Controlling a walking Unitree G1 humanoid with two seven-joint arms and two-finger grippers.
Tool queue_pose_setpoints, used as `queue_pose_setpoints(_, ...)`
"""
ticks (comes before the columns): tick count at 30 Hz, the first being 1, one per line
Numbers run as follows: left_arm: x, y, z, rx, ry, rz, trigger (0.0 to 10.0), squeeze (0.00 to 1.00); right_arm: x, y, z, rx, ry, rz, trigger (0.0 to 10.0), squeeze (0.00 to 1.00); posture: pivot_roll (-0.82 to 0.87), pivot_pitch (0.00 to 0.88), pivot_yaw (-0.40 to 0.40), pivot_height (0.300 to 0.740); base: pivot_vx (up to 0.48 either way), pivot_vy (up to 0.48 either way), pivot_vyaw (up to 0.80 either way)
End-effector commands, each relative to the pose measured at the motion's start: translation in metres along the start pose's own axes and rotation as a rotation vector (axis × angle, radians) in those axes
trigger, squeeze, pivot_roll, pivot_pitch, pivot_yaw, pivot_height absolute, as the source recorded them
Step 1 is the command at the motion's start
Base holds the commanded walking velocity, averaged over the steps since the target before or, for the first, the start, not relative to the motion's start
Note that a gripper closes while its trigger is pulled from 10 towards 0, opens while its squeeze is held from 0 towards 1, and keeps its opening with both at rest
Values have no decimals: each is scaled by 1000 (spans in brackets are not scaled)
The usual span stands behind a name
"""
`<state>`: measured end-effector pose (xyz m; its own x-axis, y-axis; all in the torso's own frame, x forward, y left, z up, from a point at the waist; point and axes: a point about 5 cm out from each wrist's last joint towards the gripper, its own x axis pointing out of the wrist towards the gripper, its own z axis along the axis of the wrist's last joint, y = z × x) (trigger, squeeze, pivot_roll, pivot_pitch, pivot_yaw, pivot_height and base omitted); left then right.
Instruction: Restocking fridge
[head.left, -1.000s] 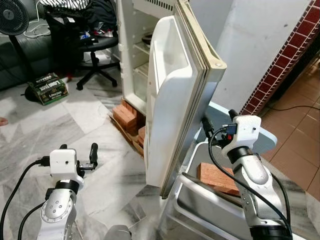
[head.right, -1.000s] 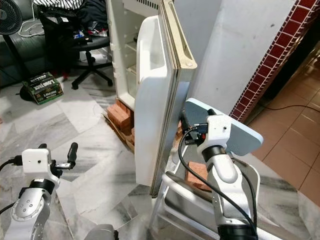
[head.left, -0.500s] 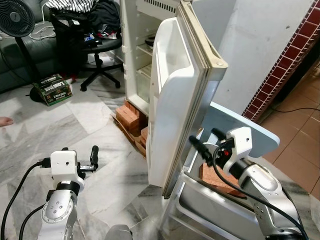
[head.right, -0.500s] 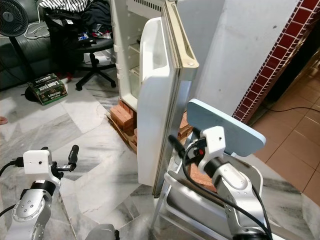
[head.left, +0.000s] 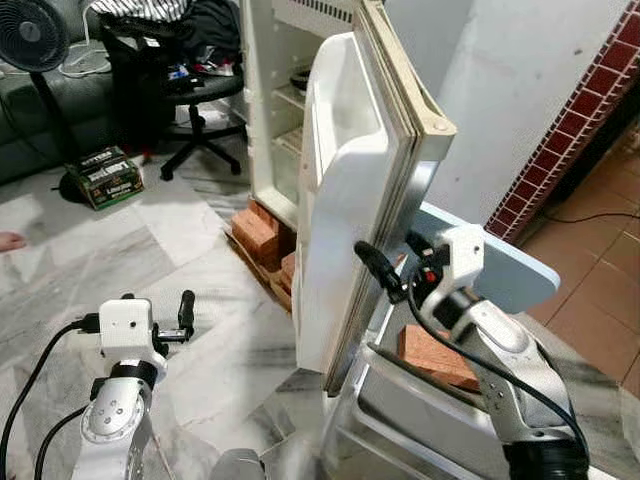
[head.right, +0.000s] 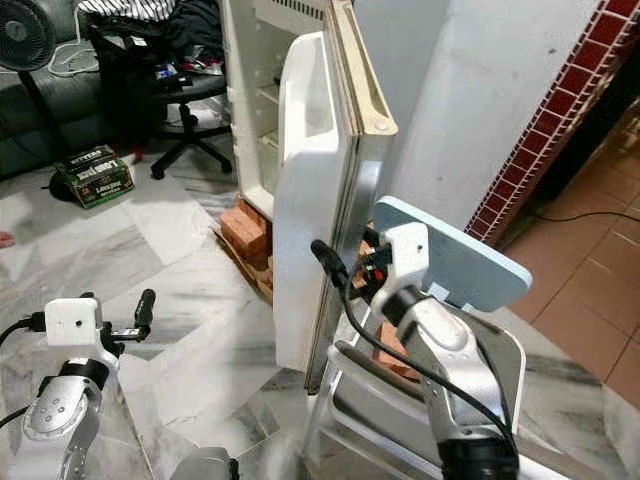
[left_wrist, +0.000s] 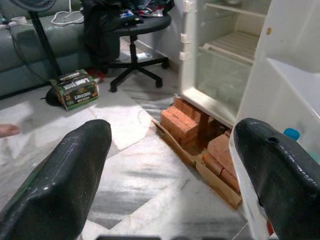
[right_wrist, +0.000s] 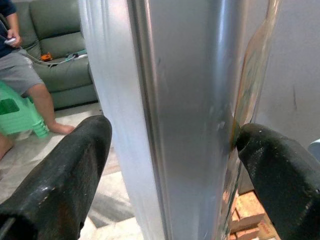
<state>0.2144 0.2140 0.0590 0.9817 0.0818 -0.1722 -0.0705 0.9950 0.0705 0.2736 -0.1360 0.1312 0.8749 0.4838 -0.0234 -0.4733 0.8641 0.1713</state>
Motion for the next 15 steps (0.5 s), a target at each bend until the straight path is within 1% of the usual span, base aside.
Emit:
queue_pose_setpoints(1,2,0,-1,14,15,-4,10000,0,7,2,10,-16,-31,-1,10000,0,161,0,-50,740,0,0,0)
queue_pose_setpoints(4,3,-1,-2,14,17,-2,10000,0,20,1,21,-13,-78,-52,10000,0,164,0,-53,740,0,0,0)
queue_pose_setpoints(5,3,-2,-2,13,17,-2,10000,0,26,-2,27,-21,-95,-88,10000,0,165,0,-54,740,0,0,0)
queue_pose_setpoints(8,4,-2,-2,13,16,-3,10000,0,34,-6,33,-24,-107,-132,10000,0,167,0,-56,740,0,0,0)
queue_pose_setpoints(12,5,-4,-3,14,16,-2,10000,0,46,-11,52,-40,-159,-182,10000,0,172,0,-62,740,0,0,0)
queue_pose_setpoints(15,5,-4,-3,14,16,-1,10000,0,49,-15,56,-39,-174,-211,10000,0,170,0,-62,740,0,0,0)
